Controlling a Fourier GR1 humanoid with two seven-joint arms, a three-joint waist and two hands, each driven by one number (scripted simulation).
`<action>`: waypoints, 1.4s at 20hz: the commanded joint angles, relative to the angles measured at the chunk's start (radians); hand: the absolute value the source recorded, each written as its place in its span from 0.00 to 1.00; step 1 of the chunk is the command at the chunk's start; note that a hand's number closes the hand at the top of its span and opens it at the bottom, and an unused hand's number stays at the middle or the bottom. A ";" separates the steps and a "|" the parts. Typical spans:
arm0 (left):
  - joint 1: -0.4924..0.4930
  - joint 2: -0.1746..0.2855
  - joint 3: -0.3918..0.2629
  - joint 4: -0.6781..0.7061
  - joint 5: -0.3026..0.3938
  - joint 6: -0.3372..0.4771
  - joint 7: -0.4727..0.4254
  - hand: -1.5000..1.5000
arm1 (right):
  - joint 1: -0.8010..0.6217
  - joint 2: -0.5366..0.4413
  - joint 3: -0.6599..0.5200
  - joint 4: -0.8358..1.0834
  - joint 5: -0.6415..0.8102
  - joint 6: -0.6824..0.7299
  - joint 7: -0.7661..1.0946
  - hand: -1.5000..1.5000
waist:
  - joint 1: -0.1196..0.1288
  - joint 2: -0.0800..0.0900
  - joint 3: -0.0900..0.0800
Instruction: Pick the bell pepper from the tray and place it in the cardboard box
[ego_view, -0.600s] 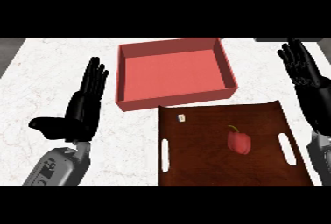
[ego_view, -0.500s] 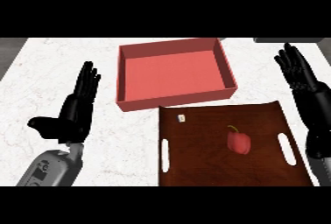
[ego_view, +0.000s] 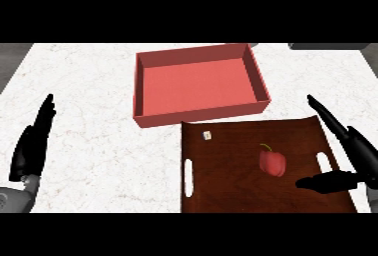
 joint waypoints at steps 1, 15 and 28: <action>0.056 0.091 0.047 0.010 0.005 -0.043 0.004 0.50 | 0.163 0.062 -0.030 0.111 -0.071 -0.011 -0.264 0.00 | -0.002 -0.003 0.008; 0.016 0.028 0.047 0.064 -0.057 -0.068 0.004 0.50 | -0.024 -0.234 -0.012 0.127 0.250 0.104 -0.203 0.00 | 0.006 -0.005 0.001; -0.004 0.029 0.112 0.079 -0.069 -0.148 0.026 0.50 | -0.198 -0.092 0.226 -0.011 0.456 0.413 0.279 0.00 | 0.004 -0.004 0.002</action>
